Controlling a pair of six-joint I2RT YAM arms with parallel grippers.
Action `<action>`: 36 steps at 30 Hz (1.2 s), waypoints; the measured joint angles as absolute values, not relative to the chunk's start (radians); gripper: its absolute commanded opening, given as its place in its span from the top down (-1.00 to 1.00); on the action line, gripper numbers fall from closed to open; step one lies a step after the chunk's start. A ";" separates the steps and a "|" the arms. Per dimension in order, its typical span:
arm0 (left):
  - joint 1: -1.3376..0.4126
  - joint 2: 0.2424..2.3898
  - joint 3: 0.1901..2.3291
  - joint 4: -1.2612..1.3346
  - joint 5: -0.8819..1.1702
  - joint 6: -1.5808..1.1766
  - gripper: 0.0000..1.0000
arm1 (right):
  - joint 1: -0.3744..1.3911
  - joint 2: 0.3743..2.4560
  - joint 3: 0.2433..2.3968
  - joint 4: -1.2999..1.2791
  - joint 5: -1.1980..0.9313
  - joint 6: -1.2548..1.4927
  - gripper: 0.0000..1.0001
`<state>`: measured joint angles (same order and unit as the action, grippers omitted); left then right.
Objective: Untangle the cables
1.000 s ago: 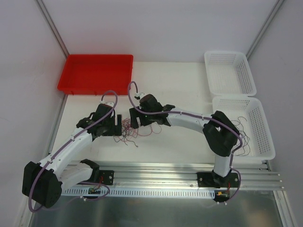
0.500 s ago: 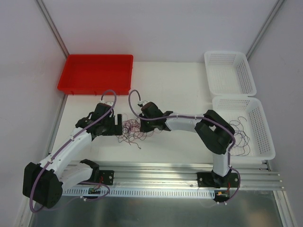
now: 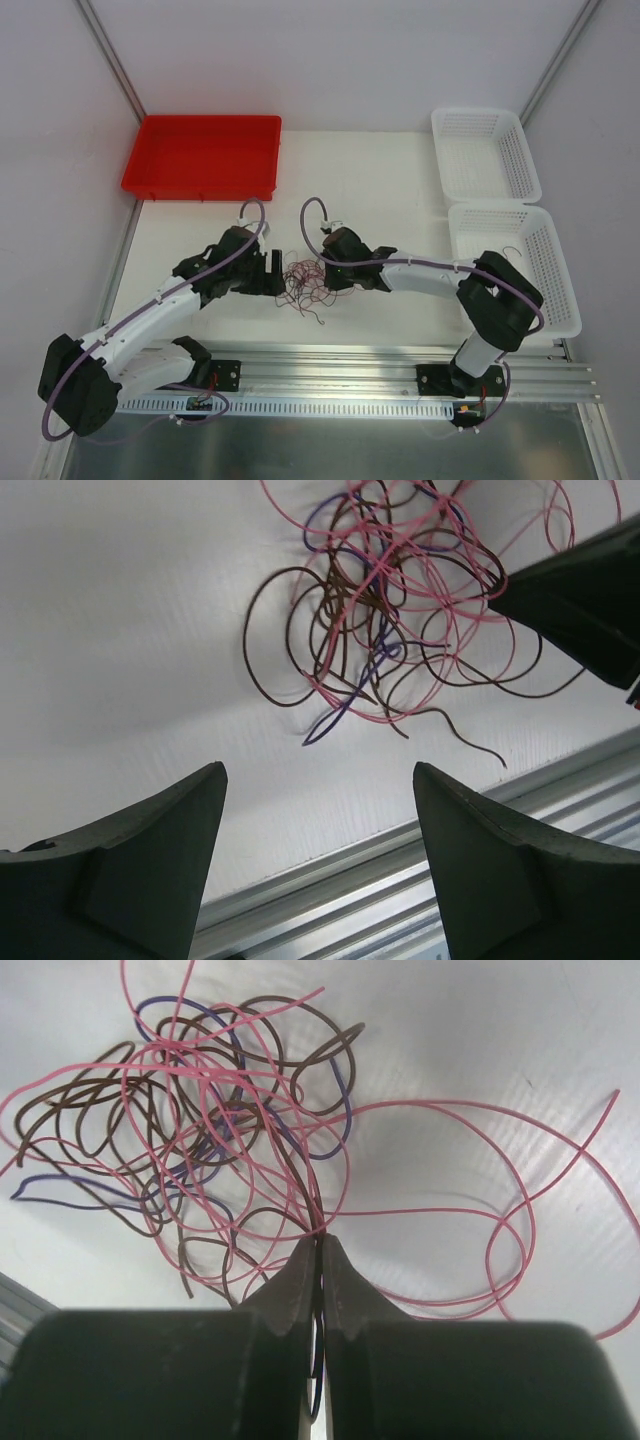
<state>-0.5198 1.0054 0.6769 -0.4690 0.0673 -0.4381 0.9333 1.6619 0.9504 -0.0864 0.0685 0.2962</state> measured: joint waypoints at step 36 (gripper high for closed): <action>-0.852 1.203 0.627 -0.280 -0.079 -0.544 1.00 | 0.861 1.592 0.787 0.001 0.018 0.313 0.99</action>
